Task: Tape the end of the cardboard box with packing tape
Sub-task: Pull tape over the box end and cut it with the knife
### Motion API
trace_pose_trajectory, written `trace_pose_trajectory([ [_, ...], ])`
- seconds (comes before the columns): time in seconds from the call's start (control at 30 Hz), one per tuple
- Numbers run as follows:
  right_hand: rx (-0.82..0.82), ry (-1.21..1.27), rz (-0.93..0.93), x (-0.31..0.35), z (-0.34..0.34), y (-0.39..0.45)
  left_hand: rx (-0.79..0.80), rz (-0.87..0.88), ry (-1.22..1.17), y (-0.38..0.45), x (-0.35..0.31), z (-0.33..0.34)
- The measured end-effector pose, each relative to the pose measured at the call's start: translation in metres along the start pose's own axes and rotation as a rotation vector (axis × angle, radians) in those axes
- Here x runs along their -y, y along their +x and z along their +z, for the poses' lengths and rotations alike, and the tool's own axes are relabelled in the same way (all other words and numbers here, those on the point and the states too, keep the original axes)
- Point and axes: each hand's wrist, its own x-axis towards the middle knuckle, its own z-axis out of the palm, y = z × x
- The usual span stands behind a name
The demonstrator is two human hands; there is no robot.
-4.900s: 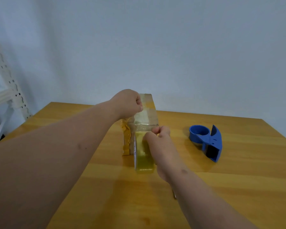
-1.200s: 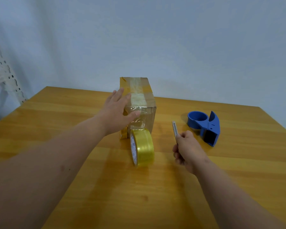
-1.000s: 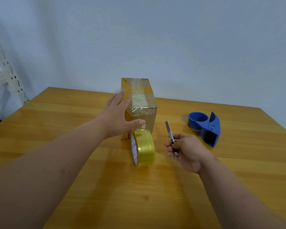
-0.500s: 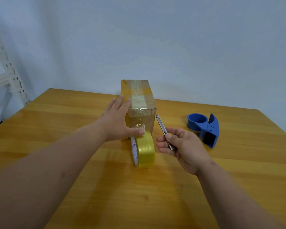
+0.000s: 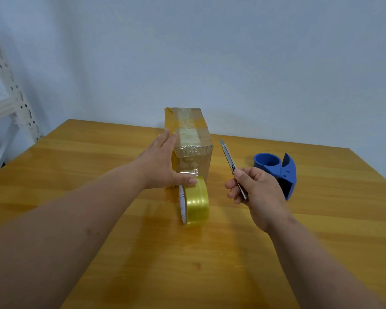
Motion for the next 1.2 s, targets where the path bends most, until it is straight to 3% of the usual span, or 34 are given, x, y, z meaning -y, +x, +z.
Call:
trace_pose_trajectory([
  [0.3,0.090,-0.786,-0.279,0.018,-0.003,0.005,0.034,-0.009,-0.043,0.000,-0.001,0.001],
  [0.53,0.137,-1.178,-0.501,0.026,-0.002,0.017,0.077,-0.032,-0.017,0.000,-0.002,-0.001],
  [0.77,0.112,-1.411,-0.750,0.030,0.006,0.025,0.100,-0.031,-0.033,0.001,0.000,-0.001],
  [1.2,0.063,-1.591,-0.862,0.041,0.022,0.028,0.118,-0.041,-0.034,-0.001,-0.006,-0.002],
])
